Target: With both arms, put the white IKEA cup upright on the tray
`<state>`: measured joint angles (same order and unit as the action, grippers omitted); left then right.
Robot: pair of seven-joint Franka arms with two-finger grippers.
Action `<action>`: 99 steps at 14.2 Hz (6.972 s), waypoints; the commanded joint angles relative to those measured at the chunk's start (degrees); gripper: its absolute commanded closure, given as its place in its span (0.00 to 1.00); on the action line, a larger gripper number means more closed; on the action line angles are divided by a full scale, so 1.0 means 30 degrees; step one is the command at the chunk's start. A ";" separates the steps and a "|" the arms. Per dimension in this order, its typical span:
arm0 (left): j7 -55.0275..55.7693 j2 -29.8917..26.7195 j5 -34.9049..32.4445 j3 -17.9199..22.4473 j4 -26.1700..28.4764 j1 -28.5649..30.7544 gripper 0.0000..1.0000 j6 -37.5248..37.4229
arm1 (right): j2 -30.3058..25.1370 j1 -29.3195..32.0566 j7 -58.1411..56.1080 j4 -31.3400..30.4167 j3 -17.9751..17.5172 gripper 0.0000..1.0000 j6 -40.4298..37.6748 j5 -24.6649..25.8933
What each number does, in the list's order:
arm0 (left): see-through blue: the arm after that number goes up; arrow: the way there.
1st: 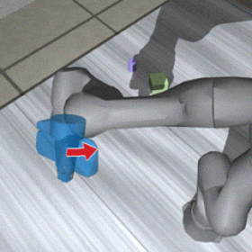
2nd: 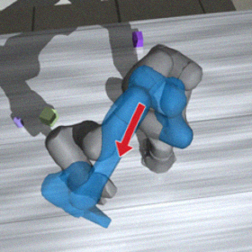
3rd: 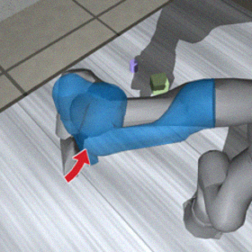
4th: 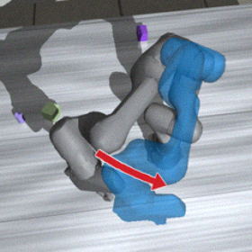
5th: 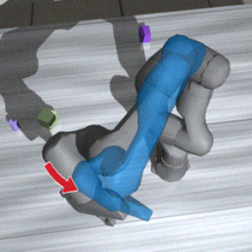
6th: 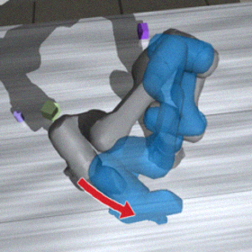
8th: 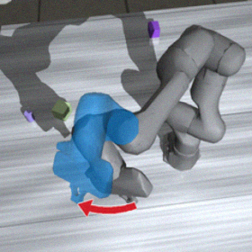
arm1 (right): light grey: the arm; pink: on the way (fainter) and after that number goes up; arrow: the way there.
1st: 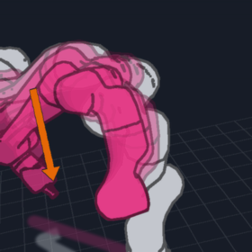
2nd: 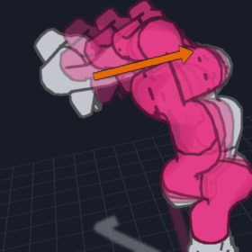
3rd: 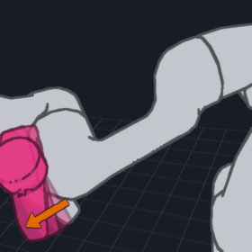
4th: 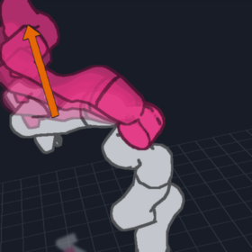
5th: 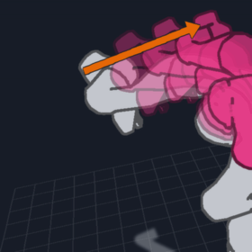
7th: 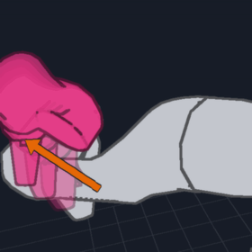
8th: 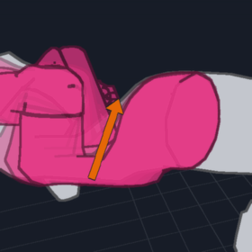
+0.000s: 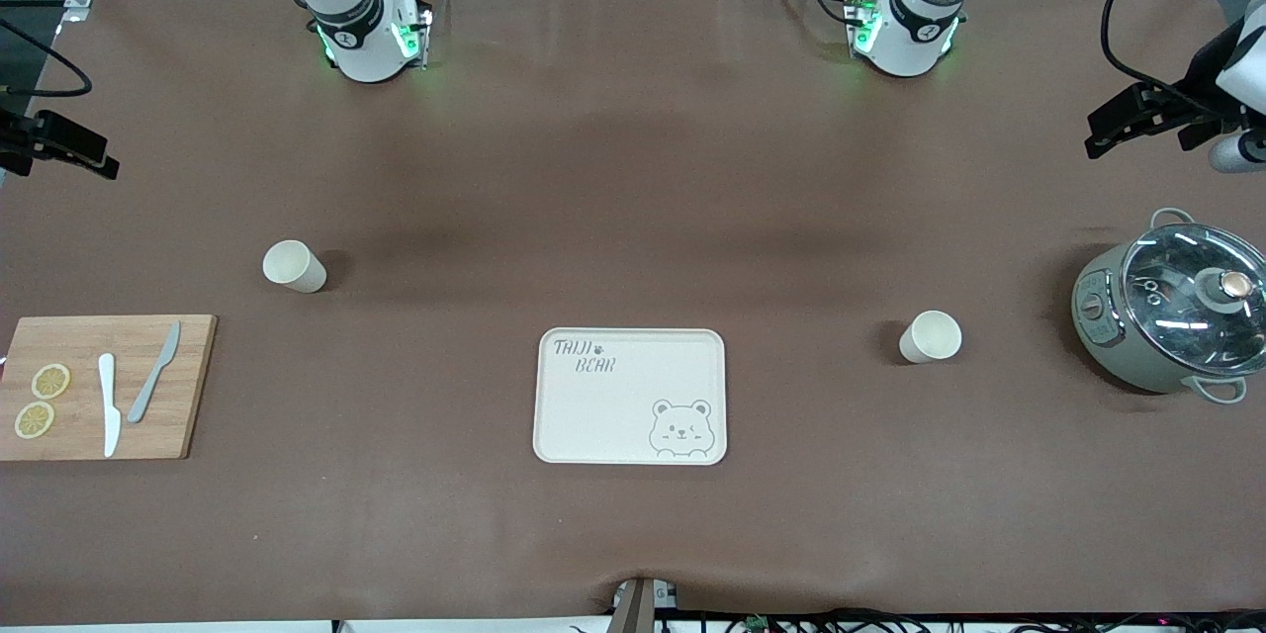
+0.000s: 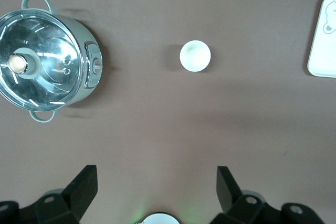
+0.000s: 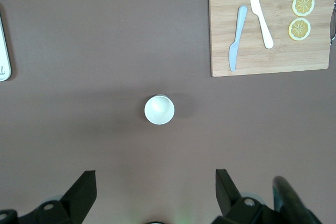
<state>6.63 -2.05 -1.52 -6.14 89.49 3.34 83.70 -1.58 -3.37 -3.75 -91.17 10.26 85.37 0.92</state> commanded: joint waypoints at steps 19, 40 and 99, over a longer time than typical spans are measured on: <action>0.2037 0.4398 -0.0198 -0.0298 0.7493 0.0235 0.00 1.4370 | 0.0087 0.0186 0.0283 0.0242 -0.0108 0.00 -0.0213 0.0075; 0.2067 0.9207 -0.0023 -0.0327 0.8312 0.0381 0.71 1.8913 | 0.3748 0.0798 0.0049 0.1648 -0.0050 0.00 0.0137 0.0369; 1.4665 1.6357 -0.0726 -0.2085 -0.3171 -0.8174 0.13 1.6719 | 0.4130 0.1769 0.1572 -1.3997 -0.0108 1.00 1.6428 -0.1624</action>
<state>49.52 46.60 -2.25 -12.65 81.29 -20.86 133.66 11.96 1.34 1.56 -131.96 10.52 133.97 -4.13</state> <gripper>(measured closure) 0.789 0.643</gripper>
